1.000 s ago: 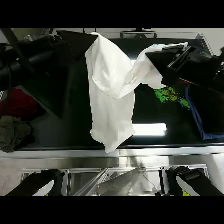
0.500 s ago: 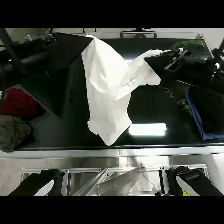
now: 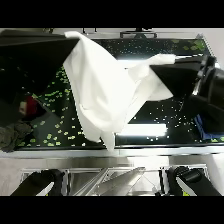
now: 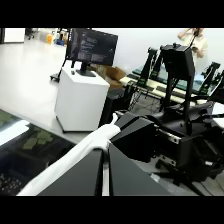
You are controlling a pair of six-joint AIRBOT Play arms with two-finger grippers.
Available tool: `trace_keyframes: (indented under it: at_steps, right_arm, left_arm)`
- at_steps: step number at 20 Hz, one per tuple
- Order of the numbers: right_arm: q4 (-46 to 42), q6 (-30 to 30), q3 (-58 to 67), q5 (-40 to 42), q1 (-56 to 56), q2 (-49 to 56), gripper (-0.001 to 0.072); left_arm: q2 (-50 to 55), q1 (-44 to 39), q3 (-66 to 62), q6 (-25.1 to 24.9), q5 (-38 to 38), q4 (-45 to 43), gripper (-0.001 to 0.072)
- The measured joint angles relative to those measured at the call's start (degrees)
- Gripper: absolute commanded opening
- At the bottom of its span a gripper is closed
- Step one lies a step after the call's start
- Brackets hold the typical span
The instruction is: Fold the shirts.
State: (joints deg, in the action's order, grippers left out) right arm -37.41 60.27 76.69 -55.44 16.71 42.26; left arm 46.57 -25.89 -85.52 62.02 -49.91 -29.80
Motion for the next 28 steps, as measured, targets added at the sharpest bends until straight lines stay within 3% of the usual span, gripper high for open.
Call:
trace_keyframes:
  at_steps: [8,13,14,15,16,17,18,22,25,28]
  right_arm:
    - [-5.18,3.85,-0.11,-1.25,0.94,12.79,0.0024]
    - [-9.84,4.28,-0.13,3.67,0.85,26.36,0.0025]
    - [-10.82,4.31,-0.13,5.46,0.68,28.81,0.0031]
    - [-11.72,4.50,-0.15,7.82,0.26,31.23,0.0091]
    - [-12.50,4.74,-0.15,9.84,-0.39,33.09,0.0258]
    - [-13.18,5.68,-0.15,11.96,-1.49,34.69,0.0418]
    - [-13.70,6.88,-0.15,13.40,-2.93,35.82,0.0477]
    - [-14.97,11.39,-0.13,12.52,-11.65,37.68,0.0482]
    - [-15.34,12.39,-0.13,5.35,-18.10,38.45,0.0483]
    - [-15.52,12.39,-0.17,-2.43,-21.33,39.60,0.0483]
  left_arm:
    - [12.92,4.17,0.02,4.42,-2.10,-9.92,0.0019]
    - [25.42,12.09,0.04,2.25,-4.79,-10.82,0.0020]
    - [27.63,13.68,0.04,1.77,-4.76,-10.95,0.0232]
    - [29.81,15.50,0.04,1.38,-4.76,-10.95,0.0498]
    - [31.58,17.18,0.04,1.22,-4.79,-10.95,0.0720]
    - [33.27,19.04,0.04,1.11,-5.22,-10.95,0.0718]
    - [34.58,20.83,0.04,0.94,-5.97,-10.97,0.0717]
    - [37.38,27.67,0.04,2.10,-14.25,-11.17,0.0716]
    - [37.40,30.16,1.55,4.74,-23.37,-11.19,0.0716]
    - [34.10,29.55,9.31,6.58,-27.82,-11.19,0.0715]
